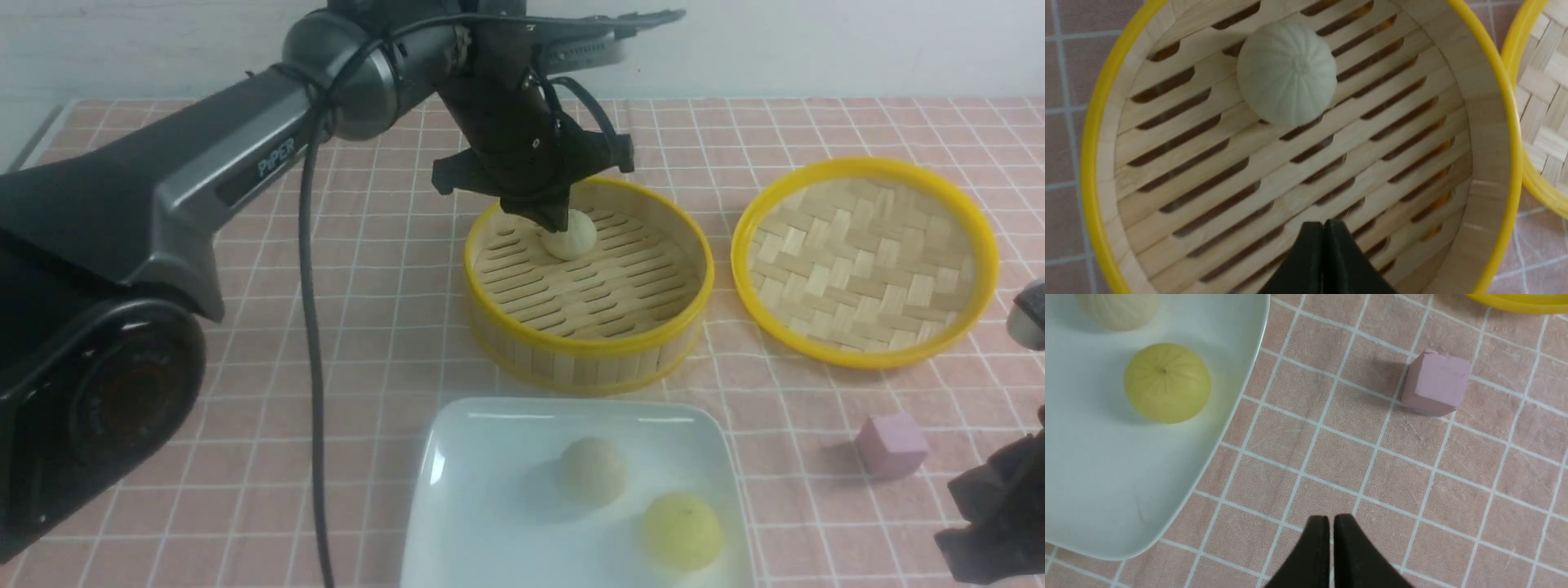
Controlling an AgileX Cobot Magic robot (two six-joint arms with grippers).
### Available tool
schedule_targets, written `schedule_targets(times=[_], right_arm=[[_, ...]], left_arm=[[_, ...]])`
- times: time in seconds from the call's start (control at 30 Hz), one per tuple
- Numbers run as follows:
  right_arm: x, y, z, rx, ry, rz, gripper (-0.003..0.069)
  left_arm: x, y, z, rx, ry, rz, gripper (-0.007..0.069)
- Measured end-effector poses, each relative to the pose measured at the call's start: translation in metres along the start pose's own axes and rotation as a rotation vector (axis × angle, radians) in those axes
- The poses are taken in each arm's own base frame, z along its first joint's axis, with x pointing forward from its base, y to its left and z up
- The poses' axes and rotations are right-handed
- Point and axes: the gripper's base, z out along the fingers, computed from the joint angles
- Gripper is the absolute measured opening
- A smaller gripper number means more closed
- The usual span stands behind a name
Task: Put the steamed buns into the plate on the pink tablecloth.
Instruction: 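Reach into the bamboo steamer and grasp a bun with the left gripper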
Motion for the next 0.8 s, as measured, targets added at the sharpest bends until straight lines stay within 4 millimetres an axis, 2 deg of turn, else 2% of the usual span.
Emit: schedule_targets(times=[0.03,0.1,0.33,0.4,0.47,0.53,0.6,0.63,0.67,0.73,0.8], right_arm=[[0.0,0.0,0.0,0.0,0.0,0.0,0.0046],[0.0,0.0,0.0,-0.001,-0.002,0.001,0.0051],[-0.003,0.002,0.0,-0.018,-0.036,0.002,0.0061],[-0.004,0.002,0.0,-0.02,-0.041,0.002,0.0064],[-0.004,0.002,0.0,-0.021,-0.042,0.002,0.0068],[-0.004,0.002,0.0,-0.021,-0.042,0.002,0.0072],[-0.004,0.002,0.0,-0.023,-0.04,0.004,0.0076],[-0.004,0.002,0.0,-0.024,-0.04,0.005,0.0078],[-0.003,0.002,0.0,-0.026,-0.036,0.007,0.0079],[-0.003,0.003,0.0,-0.03,-0.031,0.011,0.008],[-0.002,0.004,0.0,-0.04,-0.017,0.022,0.0084]], left_arm=[[-0.001,0.001,0.002,0.003,0.0,-0.006,0.0042],[-0.004,0.008,0.017,0.009,0.0,-0.026,0.0108],[-0.011,0.011,0.047,0.044,-0.093,-0.04,0.04],[-0.013,0.013,0.056,0.056,-0.135,-0.043,0.0431],[-0.012,0.015,0.064,0.053,-0.133,-0.045,0.0391],[-0.008,0.018,0.076,0.042,-0.111,-0.048,0.0282],[-0.003,0.021,0.083,0.03,-0.08,-0.049,0.0124],[-0.003,0.021,0.083,0.028,-0.071,-0.05,0.0081],[-0.003,0.02,0.08,0.026,-0.061,-0.046,0.0049],[-0.004,0.018,0.071,0.024,-0.05,-0.031,0.0031],[-0.002,0.012,0.043,0.009,0.0,0.034,0.0025]])
